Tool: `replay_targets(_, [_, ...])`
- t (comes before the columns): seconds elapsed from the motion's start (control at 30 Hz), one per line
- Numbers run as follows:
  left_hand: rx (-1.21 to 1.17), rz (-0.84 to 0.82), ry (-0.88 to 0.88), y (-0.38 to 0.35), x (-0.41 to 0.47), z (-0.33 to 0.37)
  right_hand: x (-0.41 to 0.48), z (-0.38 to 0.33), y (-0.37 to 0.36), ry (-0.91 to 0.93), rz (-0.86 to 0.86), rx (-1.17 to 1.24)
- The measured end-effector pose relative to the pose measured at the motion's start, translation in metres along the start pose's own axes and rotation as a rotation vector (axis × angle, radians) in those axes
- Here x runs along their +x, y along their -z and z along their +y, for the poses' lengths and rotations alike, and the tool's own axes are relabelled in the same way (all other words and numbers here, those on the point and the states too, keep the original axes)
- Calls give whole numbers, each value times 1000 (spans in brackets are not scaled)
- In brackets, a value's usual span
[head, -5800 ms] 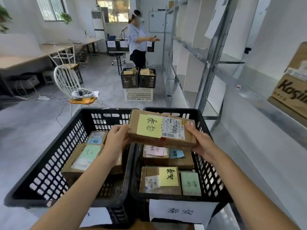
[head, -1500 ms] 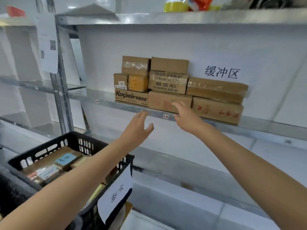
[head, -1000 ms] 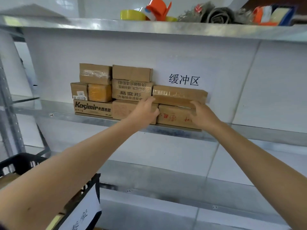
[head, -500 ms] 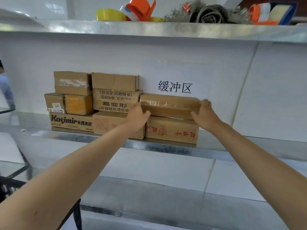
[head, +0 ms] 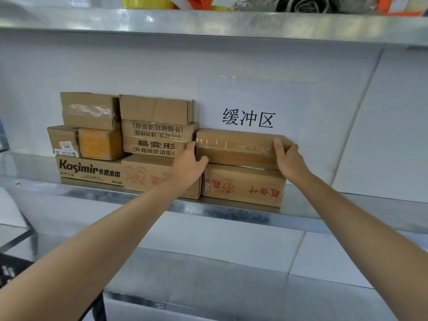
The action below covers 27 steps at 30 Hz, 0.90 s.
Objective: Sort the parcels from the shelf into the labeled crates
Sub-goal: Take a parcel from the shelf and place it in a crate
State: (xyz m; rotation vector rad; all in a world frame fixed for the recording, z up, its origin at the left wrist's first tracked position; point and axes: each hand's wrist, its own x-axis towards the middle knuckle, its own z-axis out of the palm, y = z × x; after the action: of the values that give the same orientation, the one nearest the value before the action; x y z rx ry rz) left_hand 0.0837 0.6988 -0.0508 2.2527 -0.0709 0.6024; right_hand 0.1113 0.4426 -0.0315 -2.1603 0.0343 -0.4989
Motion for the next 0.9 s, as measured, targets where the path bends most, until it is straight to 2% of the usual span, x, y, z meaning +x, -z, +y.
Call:
replay_targets(0.17, [-109, -44, 7, 12, -5, 0, -6, 0, 1, -26, 40, 61])
replay_targets(0.4, [-399, -51, 41, 18, -28, 20, -44, -12, 34, 116, 158, 63])
replay_targets(0.53, [-632, 2, 106, 32, -44, 28, -69, -22, 44, 153, 199, 127])
replay_targets(0.73, [-721, 137, 124, 65, -75, 17, -107, -33, 41, 164, 247, 205])
replay_targets(0.9, [-841, 189, 240, 85, -133, -24, -143, -34, 12, 209, 157, 254])
